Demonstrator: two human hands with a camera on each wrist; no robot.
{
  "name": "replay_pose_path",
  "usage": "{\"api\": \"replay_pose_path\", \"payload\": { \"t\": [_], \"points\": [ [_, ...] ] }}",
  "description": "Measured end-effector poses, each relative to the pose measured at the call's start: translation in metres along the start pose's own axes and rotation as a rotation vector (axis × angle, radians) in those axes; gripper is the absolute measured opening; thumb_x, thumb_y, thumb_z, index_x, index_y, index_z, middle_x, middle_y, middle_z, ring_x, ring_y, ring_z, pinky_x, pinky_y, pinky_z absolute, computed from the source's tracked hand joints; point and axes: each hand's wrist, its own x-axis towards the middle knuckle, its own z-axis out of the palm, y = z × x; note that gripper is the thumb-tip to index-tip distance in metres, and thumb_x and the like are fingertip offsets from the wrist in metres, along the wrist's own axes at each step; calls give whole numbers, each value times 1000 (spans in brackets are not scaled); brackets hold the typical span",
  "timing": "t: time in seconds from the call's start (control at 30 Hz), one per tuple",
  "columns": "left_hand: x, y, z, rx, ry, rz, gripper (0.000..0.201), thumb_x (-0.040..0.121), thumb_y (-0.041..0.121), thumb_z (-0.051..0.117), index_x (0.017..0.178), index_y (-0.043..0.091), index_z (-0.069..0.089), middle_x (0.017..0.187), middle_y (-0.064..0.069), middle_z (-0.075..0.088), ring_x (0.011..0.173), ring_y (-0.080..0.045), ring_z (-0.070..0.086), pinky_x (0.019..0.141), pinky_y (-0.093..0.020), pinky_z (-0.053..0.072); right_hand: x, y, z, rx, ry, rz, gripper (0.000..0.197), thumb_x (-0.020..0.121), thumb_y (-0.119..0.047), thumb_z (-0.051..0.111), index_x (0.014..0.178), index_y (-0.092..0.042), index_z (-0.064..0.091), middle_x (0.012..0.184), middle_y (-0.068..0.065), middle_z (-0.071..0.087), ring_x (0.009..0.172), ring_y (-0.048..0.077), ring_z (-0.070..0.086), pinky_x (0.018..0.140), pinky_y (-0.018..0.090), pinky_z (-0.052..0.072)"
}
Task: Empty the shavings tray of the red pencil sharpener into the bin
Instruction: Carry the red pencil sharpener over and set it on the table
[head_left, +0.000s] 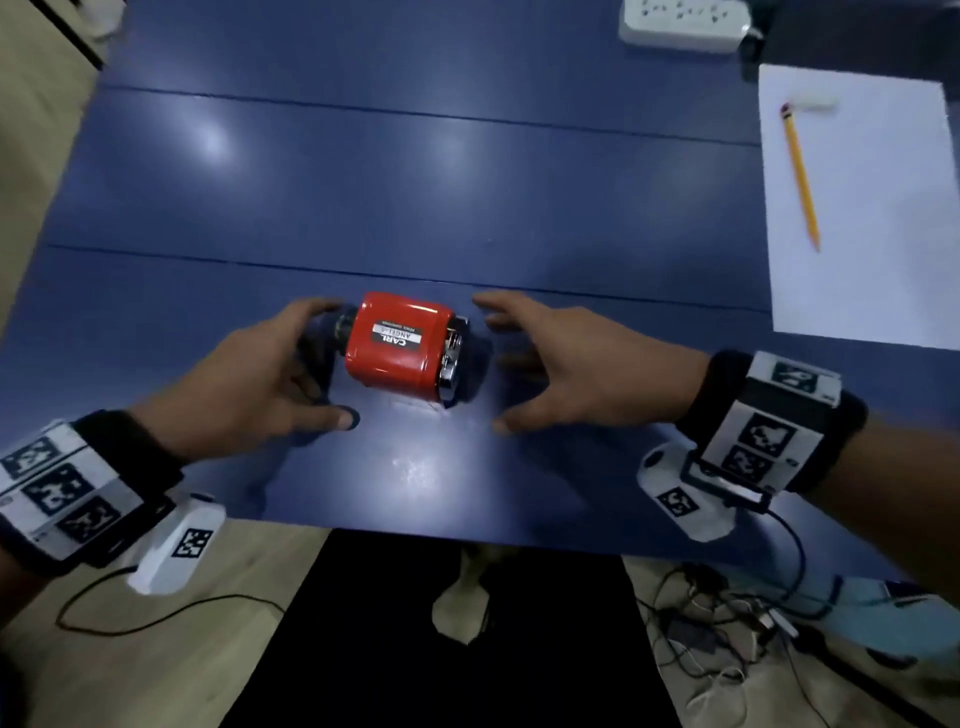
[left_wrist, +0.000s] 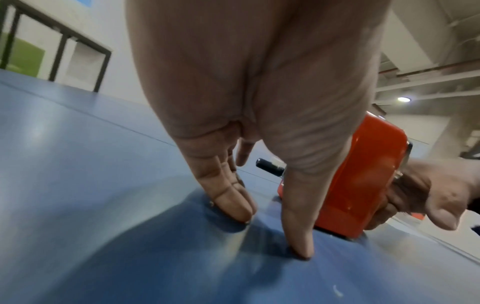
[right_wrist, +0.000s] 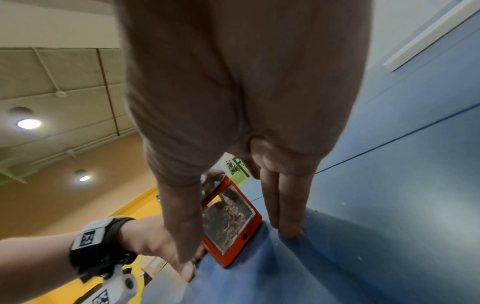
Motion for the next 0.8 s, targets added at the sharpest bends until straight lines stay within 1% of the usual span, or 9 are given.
{"api": "replay_pose_path", "payload": {
  "t": [0.1, 0.2, 0.3, 0.33, 0.4, 0.47, 0.57, 0.67, 0.8],
  "points": [
    [2, 0, 2, 47, -11, -4, 119, 56, 26, 104, 152, 43, 35, 76, 8, 74, 69, 1, 72, 70, -28, 58, -1, 4, 1, -78, -15, -19, 127, 74, -45, 94, 170, -28, 13, 172, 2, 40, 142, 11, 59, 115, 32, 49],
    [3, 4, 4, 91, 8, -9, 123, 53, 28, 104, 141, 60, 24, 94, 32, 68, 76, 10, 70, 68, -16, 48, -2, 7, 6, -158, -12, -33, 127, 74, -53, 90, 171, -26, 12, 167, 4, 48, 142, 15, 59, 115, 35, 49],
    [5, 5, 4, 119, 41, -9, 122, 47, 35, 103, 130, 70, 21, 93, 36, 67, 74, 12, 69, 66, -16, 46, -2, 10, 9, -197, -8, -35, 130, 73, -58, 86, 171, -26, 7, 161, 2, 55, 139, 11, 60, 111, 36, 52],
    [5, 4, 5, 130, 48, -17, 123, 45, 37, 103, 132, 69, 22, 91, 35, 68, 72, 12, 69, 65, -17, 47, -2, 10, 10, -204, -8, -31, 130, 74, -58, 86, 171, -27, 5, 165, -3, 51, 141, 4, 58, 111, 33, 52],
    [7, -2, 8, 148, 59, -35, 130, 42, 41, 103, 146, 55, 26, 84, 32, 70, 68, 9, 69, 65, -21, 50, -3, 11, 14, -223, 7, -29, 130, 75, -58, 87, 171, -29, 4, 168, -9, 46, 143, -7, 50, 111, 27, 50],
    [11, -7, 10, 145, 54, -49, 137, 40, 45, 101, 151, 48, 20, 80, 26, 71, 62, 3, 71, 67, -28, 55, -3, 9, 18, -232, 29, -27, 129, 75, -58, 88, 170, -29, 6, 167, -12, 46, 142, -10, 49, 109, 25, 51],
    [9, -7, 9, 161, 30, -60, 132, 48, 42, 102, 150, 49, 19, 82, 29, 71, 65, 3, 71, 64, -20, 51, -3, 3, 23, -208, 73, -11, 127, 76, -53, 90, 170, -25, 9, 166, -11, 48, 138, -7, 57, 107, 29, 55],
    [7, -4, 7, 204, 18, -18, 129, 55, 39, 103, 153, 42, 19, 77, 8, 73, 73, 6, 70, 62, -17, 51, -3, -4, 28, -197, 129, 22, 124, 76, -45, 94, 169, -21, 16, 165, -9, 48, 132, -4, 62, 105, 30, 57],
    [7, -4, 5, 198, 35, 18, 134, 54, 41, 104, 156, 39, 17, 97, 6, 73, 74, -3, 73, 76, -33, 59, 0, -10, 37, -208, 221, 67, 109, 71, -44, 96, 156, -16, 34, 152, 3, 61, 123, 9, 70, 101, 42, 61]
  ]
}}
